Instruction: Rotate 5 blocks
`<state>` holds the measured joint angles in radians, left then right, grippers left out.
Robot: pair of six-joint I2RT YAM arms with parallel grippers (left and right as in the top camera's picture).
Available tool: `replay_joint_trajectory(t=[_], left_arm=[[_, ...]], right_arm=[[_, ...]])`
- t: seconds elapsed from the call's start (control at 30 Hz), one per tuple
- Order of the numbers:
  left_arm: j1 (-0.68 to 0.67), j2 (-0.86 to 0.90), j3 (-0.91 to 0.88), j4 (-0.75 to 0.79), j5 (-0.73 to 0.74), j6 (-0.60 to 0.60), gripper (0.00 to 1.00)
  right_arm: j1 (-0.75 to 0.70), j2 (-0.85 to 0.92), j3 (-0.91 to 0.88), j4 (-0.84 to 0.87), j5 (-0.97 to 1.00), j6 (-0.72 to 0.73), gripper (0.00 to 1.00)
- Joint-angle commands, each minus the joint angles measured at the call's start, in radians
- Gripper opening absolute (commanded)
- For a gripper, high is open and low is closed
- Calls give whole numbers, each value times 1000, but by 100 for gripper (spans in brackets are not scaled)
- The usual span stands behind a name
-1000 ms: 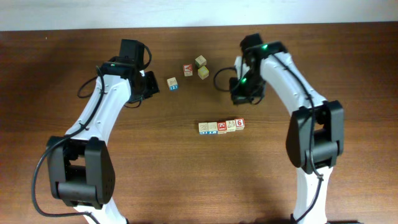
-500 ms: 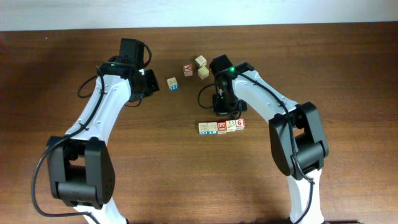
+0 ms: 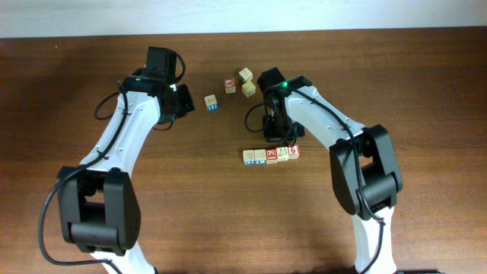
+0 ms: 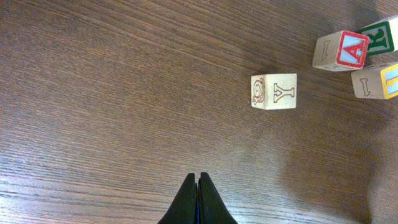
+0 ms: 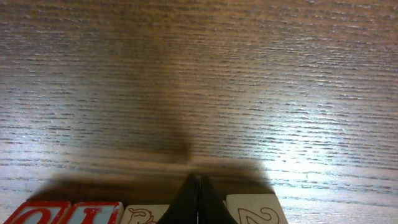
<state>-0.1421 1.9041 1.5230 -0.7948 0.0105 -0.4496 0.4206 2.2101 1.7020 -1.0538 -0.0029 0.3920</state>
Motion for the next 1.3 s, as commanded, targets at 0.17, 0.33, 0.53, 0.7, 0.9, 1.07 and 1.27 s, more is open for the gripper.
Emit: replay_joint_trajectory(t=[0.17, 0.33, 0.53, 0.7, 0.9, 1.07, 1.27], left_arm=[[-2, 14, 15, 6, -11, -10, 3], [-2, 14, 15, 6, -11, -10, 3], [-2, 14, 15, 10, -10, -10, 3], [-2, 14, 15, 9, -11, -10, 3], [-2, 14, 15, 9, -10, -10, 3], [-2, 14, 15, 10, -11, -10, 3], [-2, 14, 15, 10, -10, -9, 3]], right_arm=[[-1, -14, -6, -12, -5, 9, 4], [-1, -14, -6, -21, -12, 8, 4], [-1, -14, -6, -28, -12, 6, 4], [5, -14, -6, -32, -12, 5, 4], [18, -14, -6, -32, -11, 6, 4], [18, -14, -6, -33, -11, 6, 4], [18, -14, -6, -47, -12, 6, 4]])
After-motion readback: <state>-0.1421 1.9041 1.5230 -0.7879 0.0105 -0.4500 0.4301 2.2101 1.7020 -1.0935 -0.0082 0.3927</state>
